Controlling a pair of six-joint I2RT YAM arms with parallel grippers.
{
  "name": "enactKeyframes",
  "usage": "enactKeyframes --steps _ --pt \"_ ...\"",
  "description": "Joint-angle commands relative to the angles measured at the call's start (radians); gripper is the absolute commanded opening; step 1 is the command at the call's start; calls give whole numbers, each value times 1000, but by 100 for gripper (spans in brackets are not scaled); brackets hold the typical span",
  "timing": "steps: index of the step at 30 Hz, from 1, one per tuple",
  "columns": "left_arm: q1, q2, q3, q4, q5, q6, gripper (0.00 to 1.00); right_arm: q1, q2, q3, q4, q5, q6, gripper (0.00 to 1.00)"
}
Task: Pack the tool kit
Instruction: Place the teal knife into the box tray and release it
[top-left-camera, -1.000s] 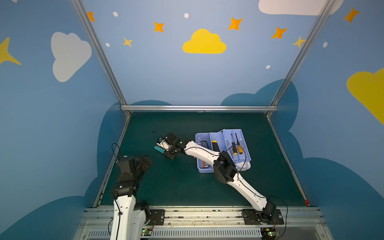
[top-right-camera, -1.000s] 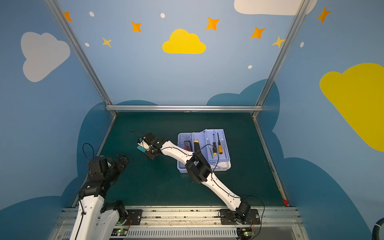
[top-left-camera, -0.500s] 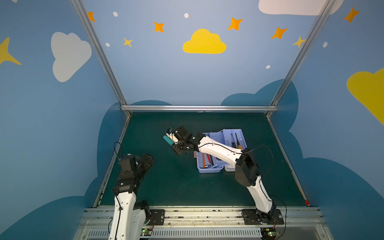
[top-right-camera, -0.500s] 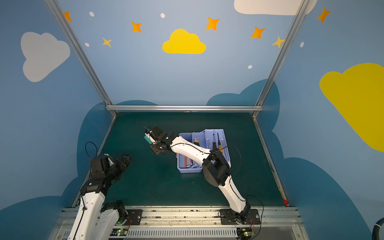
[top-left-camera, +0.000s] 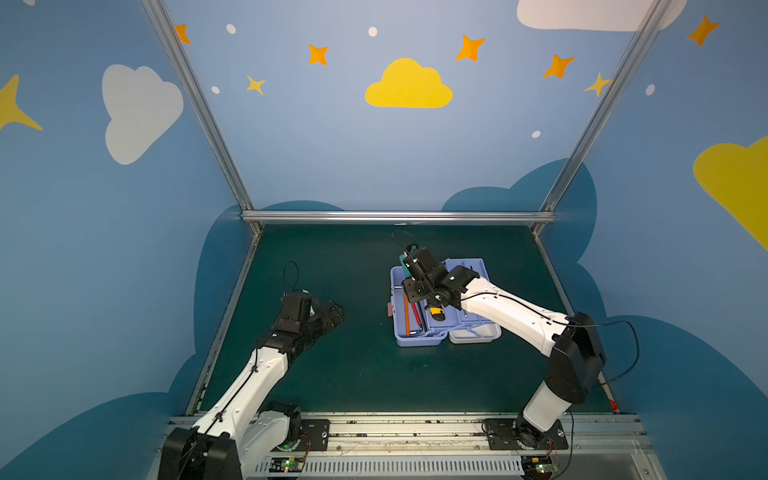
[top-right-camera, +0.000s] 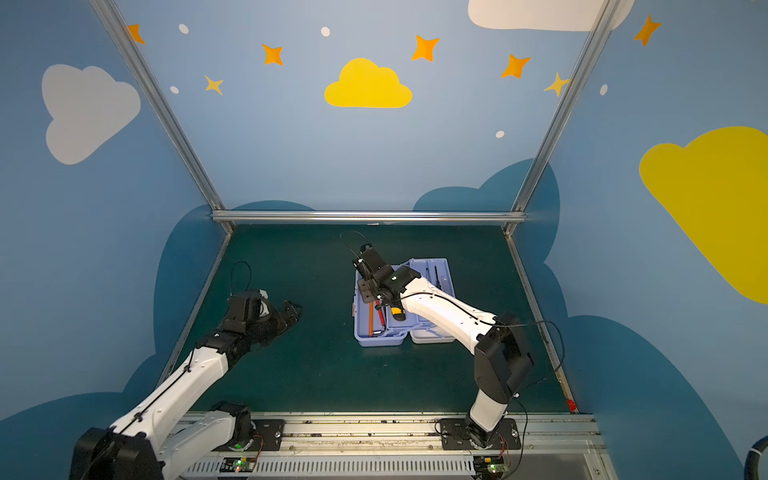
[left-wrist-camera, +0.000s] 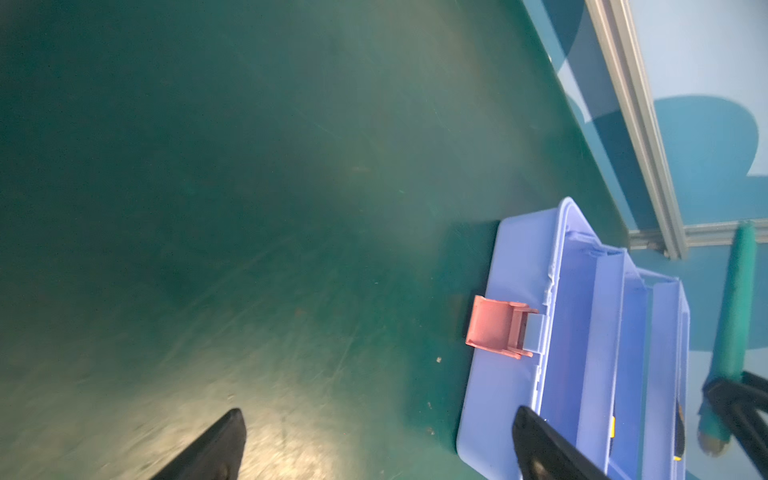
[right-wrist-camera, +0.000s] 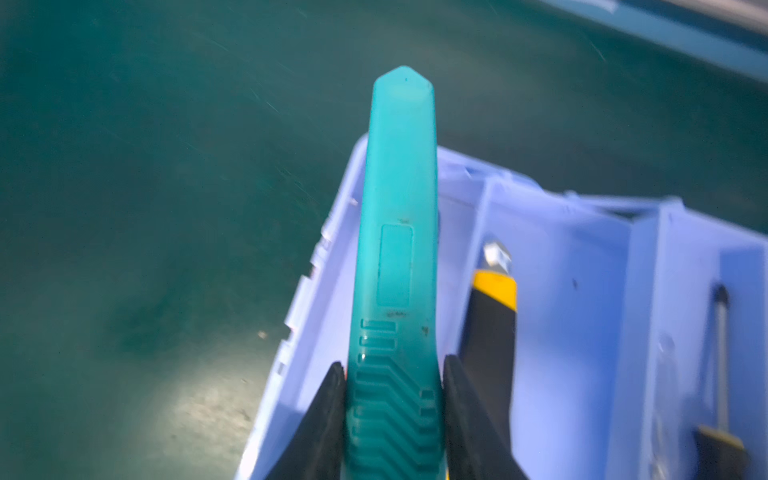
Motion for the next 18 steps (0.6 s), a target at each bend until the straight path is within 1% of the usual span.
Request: enactKeyframes --steps 1,6,13,18 --pt "-43 62 33 73 -6 15 100 -11 -47 -48 -29 49 75 0" --pt "-86 149 81 92 13 29 100 -35 -66 -108 -58 58 121 0" --pt "-114 235 116 132 59 43 100 -63 -92 -152 -87 67 140 0" --pt "-150 289 162 123 53 60 100 -81 -98 -158 -134 72 146 0"
